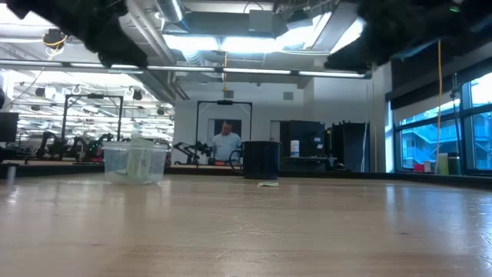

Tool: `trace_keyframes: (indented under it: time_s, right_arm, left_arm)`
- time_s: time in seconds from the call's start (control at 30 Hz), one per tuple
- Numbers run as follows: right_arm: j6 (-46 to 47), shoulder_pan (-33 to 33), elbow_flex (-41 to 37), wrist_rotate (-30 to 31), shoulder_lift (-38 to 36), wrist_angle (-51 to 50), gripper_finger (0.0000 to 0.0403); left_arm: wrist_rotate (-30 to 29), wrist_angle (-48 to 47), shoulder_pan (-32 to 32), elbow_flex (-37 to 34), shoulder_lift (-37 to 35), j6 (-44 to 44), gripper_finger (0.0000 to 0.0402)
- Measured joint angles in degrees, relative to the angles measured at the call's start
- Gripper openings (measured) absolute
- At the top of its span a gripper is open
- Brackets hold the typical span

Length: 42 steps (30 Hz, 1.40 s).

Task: Pick and place items into bin
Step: Put the white stevia packet into the bottom transparent bin

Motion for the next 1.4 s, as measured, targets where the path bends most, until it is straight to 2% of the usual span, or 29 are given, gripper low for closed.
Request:
trace_keyframes:
  time_s: [0.33, 0.47, 0.6, 0.7, 1.0, 1.4]
  right_arm:
    - [-1.85, 0.00, 21.63, 0.00, 26.88, -15.77, 0.0138]
    - [-1.68, -0.01, 26.20, 0.00, 35.42, -15.98, 0.0138]
    - [-1.64, -0.20, 29.09, 0.02, 42.55, -17.53, 0.0138]
    - [-1.53, -0.20, 30.13, 0.02, 46.97, -18.23, 0.0138]
    - [0.60, -2.80, 31.10, 0.03, 55.11, -17.57, 0.0138]
    - [1.73, -4.70, 31.13, -3.14, 56.30, -17.26, 0.0138]
  left_arm:
    - [0.10, 9.82, 0.00, -13.27, -12.73, 0.38, 0.0130]
    - [-0.93, 11.36, -0.01, -16.71, -15.61, -0.13, 0.0129]
    - [-6.78, 11.64, 0.00, -18.15, -16.63, -1.40, 0.0130]
    - [-8.13, 11.64, 0.00, -18.68, -16.63, -1.63, 0.0130]
    - [-8.02, 11.58, 0.00, -18.90, -16.61, -1.76, 0.0130]
    - [-4.99, 10.71, 0.00, -18.90, -16.59, -1.65, 0.0130]
